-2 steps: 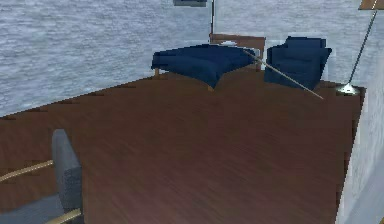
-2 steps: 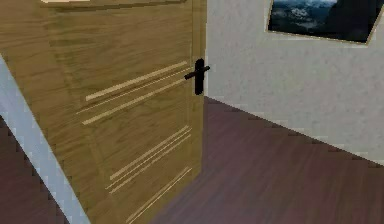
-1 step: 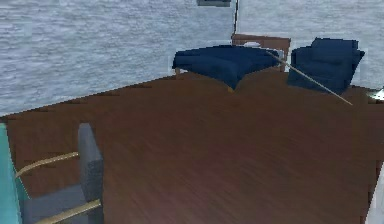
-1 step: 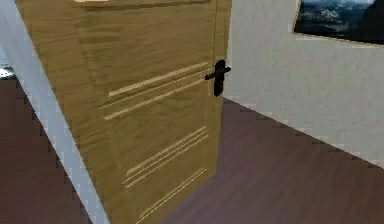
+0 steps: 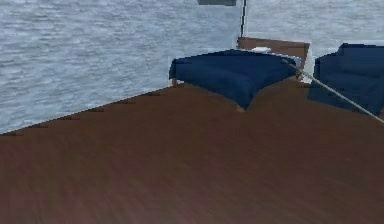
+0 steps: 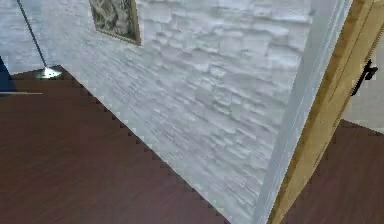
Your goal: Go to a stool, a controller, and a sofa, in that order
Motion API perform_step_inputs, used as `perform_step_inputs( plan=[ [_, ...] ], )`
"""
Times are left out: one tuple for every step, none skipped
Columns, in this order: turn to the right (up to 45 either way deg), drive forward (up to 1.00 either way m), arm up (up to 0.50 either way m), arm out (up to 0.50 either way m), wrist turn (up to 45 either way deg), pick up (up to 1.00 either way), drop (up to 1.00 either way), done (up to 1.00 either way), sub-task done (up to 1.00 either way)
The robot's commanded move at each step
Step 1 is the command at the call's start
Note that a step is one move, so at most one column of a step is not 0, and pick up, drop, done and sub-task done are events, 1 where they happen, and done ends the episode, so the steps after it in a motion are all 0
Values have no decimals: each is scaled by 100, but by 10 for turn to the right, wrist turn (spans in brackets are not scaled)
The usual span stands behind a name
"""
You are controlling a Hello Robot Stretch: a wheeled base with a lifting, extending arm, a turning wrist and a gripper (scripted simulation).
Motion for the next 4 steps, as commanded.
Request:
perform_step_inputs(
  plan=[
    [-330,0,0,0,0,0,0,0,0],
    [0,5,0,0,0,0,0,0,0],
    [30,0,0,0,0,0,0,0,0],
    [0,100,0,0,0,0,0,0,0]
  ],
)
